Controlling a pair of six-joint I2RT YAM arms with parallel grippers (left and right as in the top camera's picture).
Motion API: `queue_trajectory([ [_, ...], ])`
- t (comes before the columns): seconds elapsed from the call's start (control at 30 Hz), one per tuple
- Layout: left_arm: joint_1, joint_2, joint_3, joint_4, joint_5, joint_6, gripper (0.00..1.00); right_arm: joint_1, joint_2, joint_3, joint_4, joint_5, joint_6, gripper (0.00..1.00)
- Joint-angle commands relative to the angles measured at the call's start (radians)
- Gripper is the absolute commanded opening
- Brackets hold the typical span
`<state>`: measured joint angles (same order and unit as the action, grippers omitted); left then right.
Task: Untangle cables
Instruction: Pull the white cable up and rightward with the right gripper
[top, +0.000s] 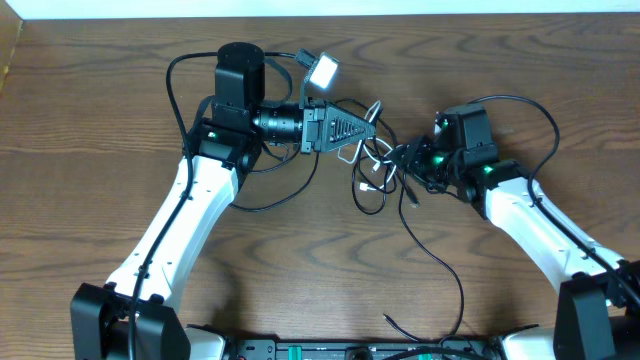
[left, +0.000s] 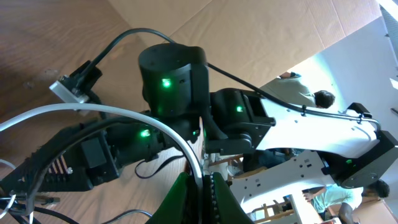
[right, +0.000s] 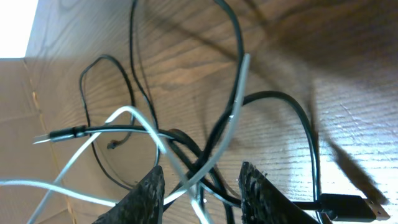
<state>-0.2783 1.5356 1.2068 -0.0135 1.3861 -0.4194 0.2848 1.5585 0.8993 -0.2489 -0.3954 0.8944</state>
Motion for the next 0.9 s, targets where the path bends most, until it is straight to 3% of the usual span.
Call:
queue_trajectory([
  [0.0,0.003,-0.023,0.019,0.008,0.029,0.002,0.08,0.026,0.065,-0.006,0.037,0.001,0.063,0.34],
  [0.2,0.003,-0.023,0.019,0.008,0.037,0.002,0.08,0.037,0.122,-0.006,0.202,0.000,0.058,0.28],
  [0.4,0.003,-0.023,0.019,0.008,0.043,0.002,0.08,0.036,0.121,-0.005,0.351,-0.031,0.029,0.01],
  [0.7,0.003,-0.023,0.018,0.008,0.043,0.006,0.07,0.028,0.121,-0.005,0.272,-0.116,-0.037,0.01],
  [0.8,0.003,-0.023,0.018,0.008,0.042,0.006,0.07,0.028,0.121,-0.005,0.158,-0.113,-0.047,0.16],
  [0.87,0.003,-0.023,0.018,0.008,0.042,0.007,0.07,0.026,0.121,-0.005,0.096,-0.101,-0.048,0.17],
])
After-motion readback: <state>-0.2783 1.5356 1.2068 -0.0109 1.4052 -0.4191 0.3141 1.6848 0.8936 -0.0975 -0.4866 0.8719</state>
